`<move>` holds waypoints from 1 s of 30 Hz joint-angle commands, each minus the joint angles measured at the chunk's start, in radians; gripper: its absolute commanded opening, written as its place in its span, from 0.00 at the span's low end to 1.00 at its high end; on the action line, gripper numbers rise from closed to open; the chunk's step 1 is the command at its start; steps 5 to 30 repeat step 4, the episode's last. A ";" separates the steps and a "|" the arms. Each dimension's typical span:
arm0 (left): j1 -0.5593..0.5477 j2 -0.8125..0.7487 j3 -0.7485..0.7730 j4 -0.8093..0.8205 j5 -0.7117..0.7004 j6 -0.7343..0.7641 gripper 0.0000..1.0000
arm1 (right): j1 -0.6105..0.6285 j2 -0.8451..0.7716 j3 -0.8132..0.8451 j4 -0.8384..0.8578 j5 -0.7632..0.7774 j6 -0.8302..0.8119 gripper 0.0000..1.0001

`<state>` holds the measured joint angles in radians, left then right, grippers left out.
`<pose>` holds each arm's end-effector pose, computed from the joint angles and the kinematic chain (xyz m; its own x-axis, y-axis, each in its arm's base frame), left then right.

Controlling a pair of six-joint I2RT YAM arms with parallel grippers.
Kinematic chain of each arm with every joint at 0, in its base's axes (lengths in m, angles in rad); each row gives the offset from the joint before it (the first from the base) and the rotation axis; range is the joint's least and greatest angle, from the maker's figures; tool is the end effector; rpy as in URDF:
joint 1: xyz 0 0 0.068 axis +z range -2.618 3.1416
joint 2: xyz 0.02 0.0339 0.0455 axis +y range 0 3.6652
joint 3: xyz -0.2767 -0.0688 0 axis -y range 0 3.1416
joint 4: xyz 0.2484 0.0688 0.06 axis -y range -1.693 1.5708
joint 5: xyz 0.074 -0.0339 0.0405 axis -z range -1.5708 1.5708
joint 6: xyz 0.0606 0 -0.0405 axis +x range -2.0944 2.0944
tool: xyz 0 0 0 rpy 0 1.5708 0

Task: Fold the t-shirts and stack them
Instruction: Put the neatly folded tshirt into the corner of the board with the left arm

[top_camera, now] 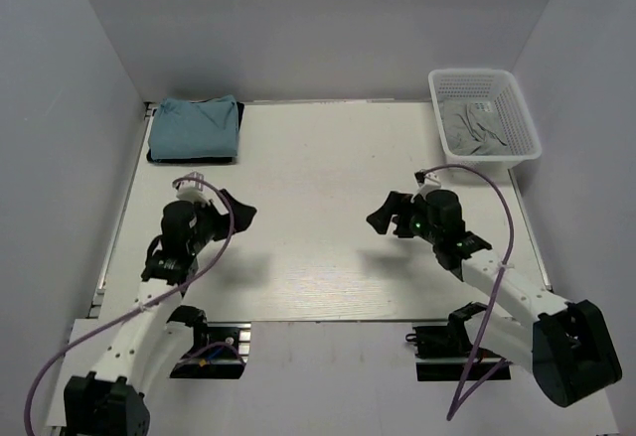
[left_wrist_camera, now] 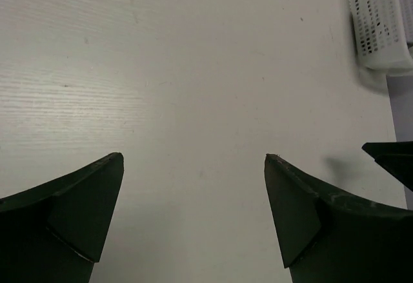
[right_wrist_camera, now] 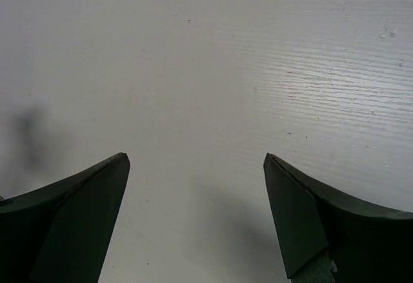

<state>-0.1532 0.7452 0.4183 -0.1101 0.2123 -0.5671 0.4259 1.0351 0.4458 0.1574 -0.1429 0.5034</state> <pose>0.1877 -0.0419 0.2218 -0.5343 -0.4489 -0.7163 0.0603 0.8250 -0.5619 0.2153 0.1071 0.2072 -0.5880 0.2576 -0.7668 -0.2775 0.8262 0.4903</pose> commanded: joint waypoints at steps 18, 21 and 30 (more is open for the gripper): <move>-0.031 -0.129 0.022 -0.057 -0.021 -0.016 1.00 | 0.001 -0.070 -0.058 0.076 -0.040 0.035 0.90; -0.031 -0.129 0.022 -0.057 -0.021 -0.016 1.00 | 0.001 -0.070 -0.058 0.076 -0.040 0.035 0.90; -0.031 -0.129 0.022 -0.057 -0.021 -0.016 1.00 | 0.001 -0.070 -0.058 0.076 -0.040 0.035 0.90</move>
